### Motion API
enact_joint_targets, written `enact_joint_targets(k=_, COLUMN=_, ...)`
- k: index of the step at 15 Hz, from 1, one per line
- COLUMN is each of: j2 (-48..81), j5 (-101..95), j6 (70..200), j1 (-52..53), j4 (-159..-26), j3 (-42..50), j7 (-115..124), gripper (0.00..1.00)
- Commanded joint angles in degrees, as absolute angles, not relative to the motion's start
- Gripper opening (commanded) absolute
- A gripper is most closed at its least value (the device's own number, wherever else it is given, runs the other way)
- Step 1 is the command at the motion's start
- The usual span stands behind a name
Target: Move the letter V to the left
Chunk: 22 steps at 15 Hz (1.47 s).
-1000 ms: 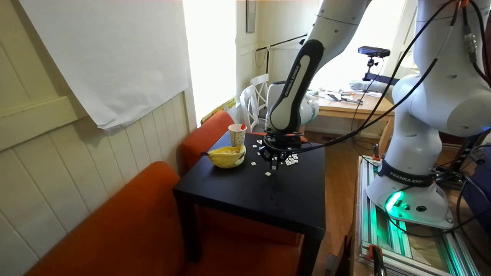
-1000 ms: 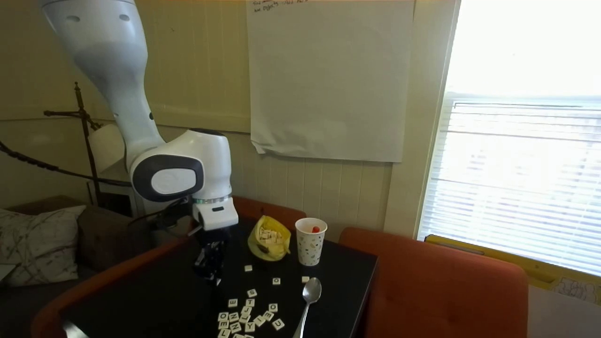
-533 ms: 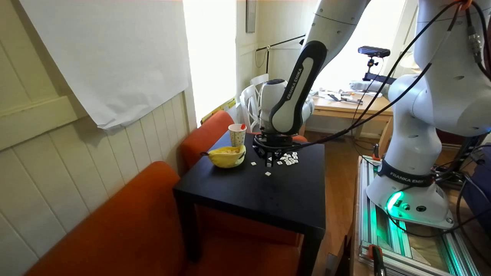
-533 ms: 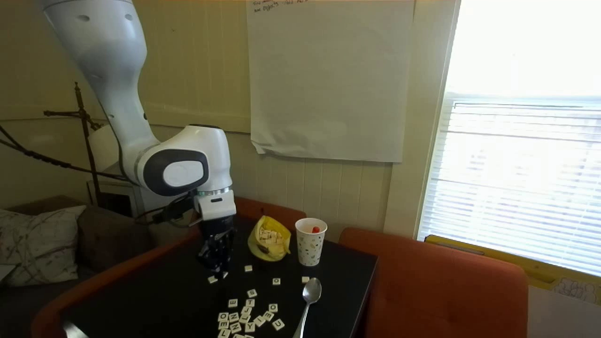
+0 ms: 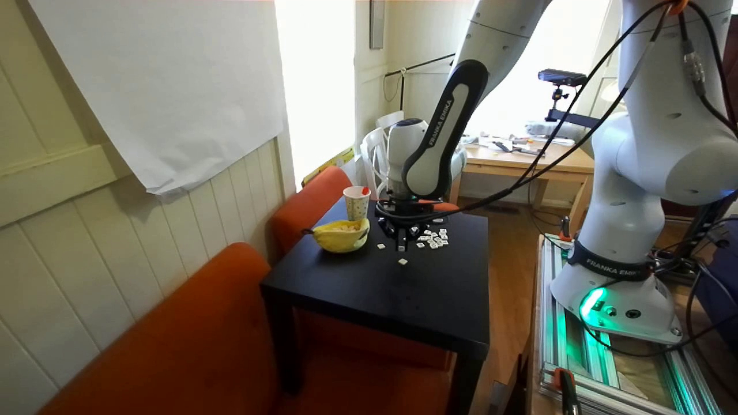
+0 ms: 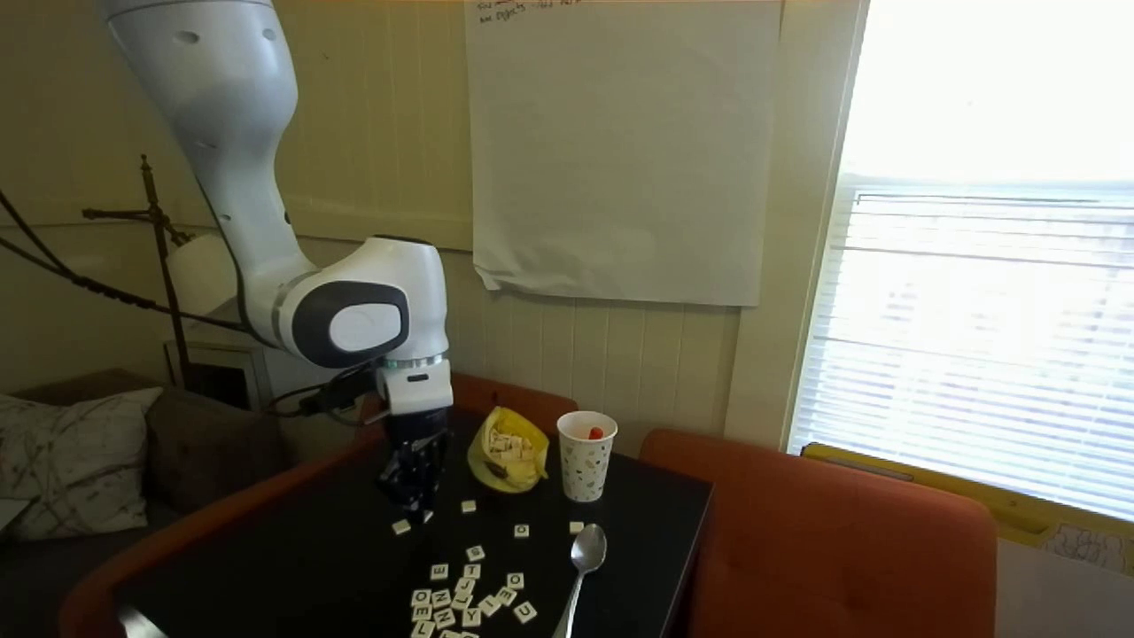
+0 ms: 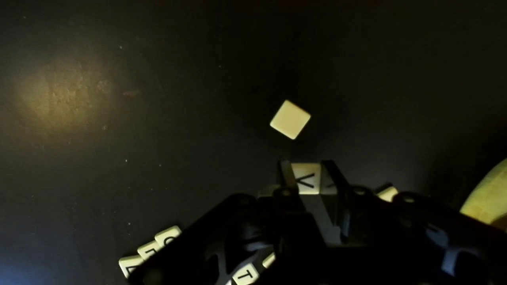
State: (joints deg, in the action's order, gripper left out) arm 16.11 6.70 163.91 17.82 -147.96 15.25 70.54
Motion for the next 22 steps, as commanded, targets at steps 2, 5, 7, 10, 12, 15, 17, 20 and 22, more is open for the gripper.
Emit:
enact_joint_targets(k=2, j2=17.2, j5=8.1, j6=162.6, j1=12.0, j4=-146.2, j3=10.1, j7=70.9, gripper=0.05)
enact_joint_targets(k=5, j2=18.5, j5=9.5, j6=162.5, j1=9.4, j4=-145.5, j3=7.9, j7=70.5, gripper=0.05)
enact_joint_targets(k=7, j2=19.6, j5=10.0, j6=162.5, j1=8.5, j4=-144.9, j3=7.2, j7=70.5, gripper=0.05)
enact_joint_targets(k=10, j2=20.8, j5=10.6, j6=163.1, j1=7.8, j4=-144.2, j3=6.6, j7=70.5, gripper=0.05)
enact_joint_targets(k=12, j2=21.0, j5=10.6, j6=163.3, j1=7.5, j4=-144.0, j3=6.3, j7=69.9, gripper=0.47)
enact_joint_targets(k=15, j2=19.0, j5=9.9, j6=163.1, j1=7.4, j4=-145.1, j3=6.0, j7=68.4, gripper=0.66)
enact_joint_targets(k=17, j2=16.4, j5=8.8, j6=162.7, j1=7.8, j4=-146.7, j3=6.4, j7=67.3, gripper=0.81)
enact_joint_targets(k=20, j2=11.3, j5=9.9, j6=162.7, j1=5.5, j4=-149.7, j3=4.2, j7=60.4, gripper=0.99)
enact_joint_targets(k=22, j2=8.6, j5=8.0, j6=161.3, j1=4.3, j4=-151.7, j3=4.0, j7=53.1, gripper=1.00)
